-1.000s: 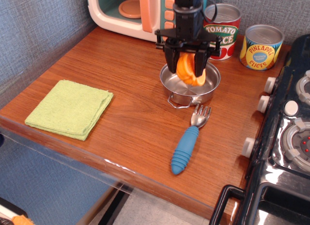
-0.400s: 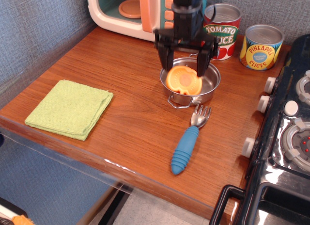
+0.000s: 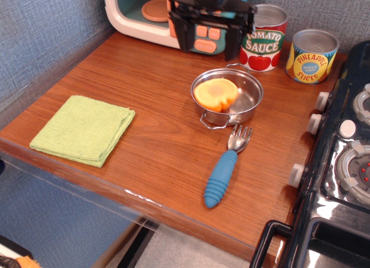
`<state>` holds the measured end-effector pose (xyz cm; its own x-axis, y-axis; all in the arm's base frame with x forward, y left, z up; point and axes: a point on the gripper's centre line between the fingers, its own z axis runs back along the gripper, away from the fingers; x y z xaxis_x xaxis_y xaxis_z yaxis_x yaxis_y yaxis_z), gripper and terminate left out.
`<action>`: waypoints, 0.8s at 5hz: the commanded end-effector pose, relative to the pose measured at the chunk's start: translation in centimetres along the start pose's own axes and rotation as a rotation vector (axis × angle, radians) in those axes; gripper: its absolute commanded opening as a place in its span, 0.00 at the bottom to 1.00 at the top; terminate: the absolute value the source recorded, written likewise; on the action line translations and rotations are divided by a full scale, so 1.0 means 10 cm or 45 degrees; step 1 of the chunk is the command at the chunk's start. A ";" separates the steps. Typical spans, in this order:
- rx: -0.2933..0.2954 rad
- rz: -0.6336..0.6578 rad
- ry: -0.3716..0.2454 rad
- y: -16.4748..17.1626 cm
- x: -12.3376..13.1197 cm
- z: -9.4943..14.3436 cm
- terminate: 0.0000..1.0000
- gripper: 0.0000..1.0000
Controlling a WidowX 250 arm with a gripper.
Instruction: Put the orange inside the pot.
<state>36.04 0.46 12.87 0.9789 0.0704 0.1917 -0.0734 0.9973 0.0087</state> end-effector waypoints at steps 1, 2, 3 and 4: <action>0.070 0.037 0.003 0.30 -0.26 0.15 0.00 1.00; 0.038 0.017 0.054 0.36 -0.32 0.07 0.00 1.00; 0.038 0.017 0.054 0.36 -0.32 0.07 0.00 1.00; 0.038 0.017 0.054 0.36 -0.32 0.07 1.00 1.00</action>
